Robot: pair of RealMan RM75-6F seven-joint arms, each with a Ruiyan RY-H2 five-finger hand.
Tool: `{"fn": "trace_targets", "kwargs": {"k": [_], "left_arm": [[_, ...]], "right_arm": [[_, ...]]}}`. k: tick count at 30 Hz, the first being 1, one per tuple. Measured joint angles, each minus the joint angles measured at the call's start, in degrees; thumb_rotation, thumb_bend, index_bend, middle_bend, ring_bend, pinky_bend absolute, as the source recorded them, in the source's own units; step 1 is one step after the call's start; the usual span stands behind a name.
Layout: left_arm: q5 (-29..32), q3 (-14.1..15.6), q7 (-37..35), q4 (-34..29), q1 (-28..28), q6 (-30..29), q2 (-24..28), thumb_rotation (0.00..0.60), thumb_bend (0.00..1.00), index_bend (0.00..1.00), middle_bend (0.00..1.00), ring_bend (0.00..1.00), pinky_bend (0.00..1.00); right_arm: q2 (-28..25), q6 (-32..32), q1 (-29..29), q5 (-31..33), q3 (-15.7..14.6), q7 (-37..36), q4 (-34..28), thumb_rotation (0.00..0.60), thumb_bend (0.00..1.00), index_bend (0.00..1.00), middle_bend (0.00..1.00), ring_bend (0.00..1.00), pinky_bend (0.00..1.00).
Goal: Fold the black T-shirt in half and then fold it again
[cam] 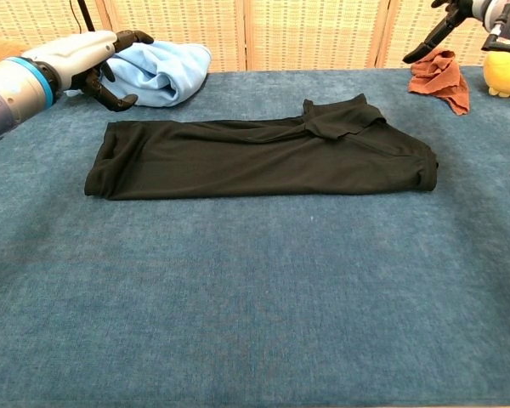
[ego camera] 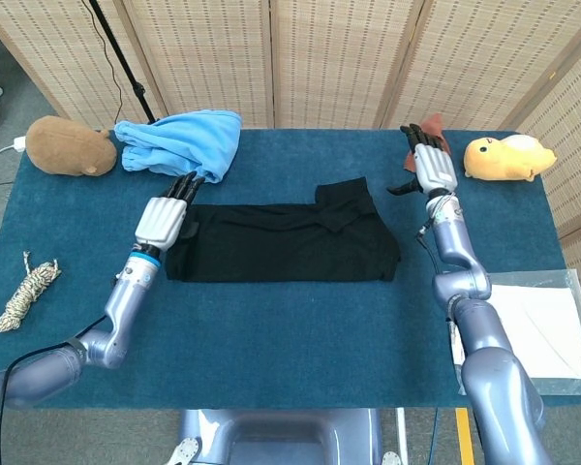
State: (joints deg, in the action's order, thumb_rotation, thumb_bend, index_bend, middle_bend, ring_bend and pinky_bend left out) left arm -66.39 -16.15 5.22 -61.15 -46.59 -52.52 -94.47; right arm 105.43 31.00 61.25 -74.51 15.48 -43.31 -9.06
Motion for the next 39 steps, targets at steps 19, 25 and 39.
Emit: {"fn": "trace_targets", "kwargs": {"k": [19,25,39], "left_arm": [[-16.8,9.5,-18.0,-5.3,2.8,-1.1,9.0,0.6,0.4,0.0,0.0,0.0,0.24],[-19.7,11.4,-19.9,-6.7,2.0,-1.3,10.1,0.6,0.35,0.0,0.0,0.0,0.12],[-23.8,11.9,-24.5,-6.9,-3.5,1.8,8.9,0.6,0.22,0.0,0.0,0.0,0.12]], "right_arm": [[-19.7,20.0,-15.5,-9.3,-9.7,-3.9,-34.9,0.6,0.0,0.0,0.0,0.0,0.0],[-28.2,27.3,-23.6,-10.3,-12.9,3.6,-50.9,0.6,0.0,0.0,0.0,0.0,0.0],[-33.6,45.5,-38.7,-13.0,-17.0,15.1,-63.8,0.6,0.0,0.0,0.0,0.0,0.0]]}}
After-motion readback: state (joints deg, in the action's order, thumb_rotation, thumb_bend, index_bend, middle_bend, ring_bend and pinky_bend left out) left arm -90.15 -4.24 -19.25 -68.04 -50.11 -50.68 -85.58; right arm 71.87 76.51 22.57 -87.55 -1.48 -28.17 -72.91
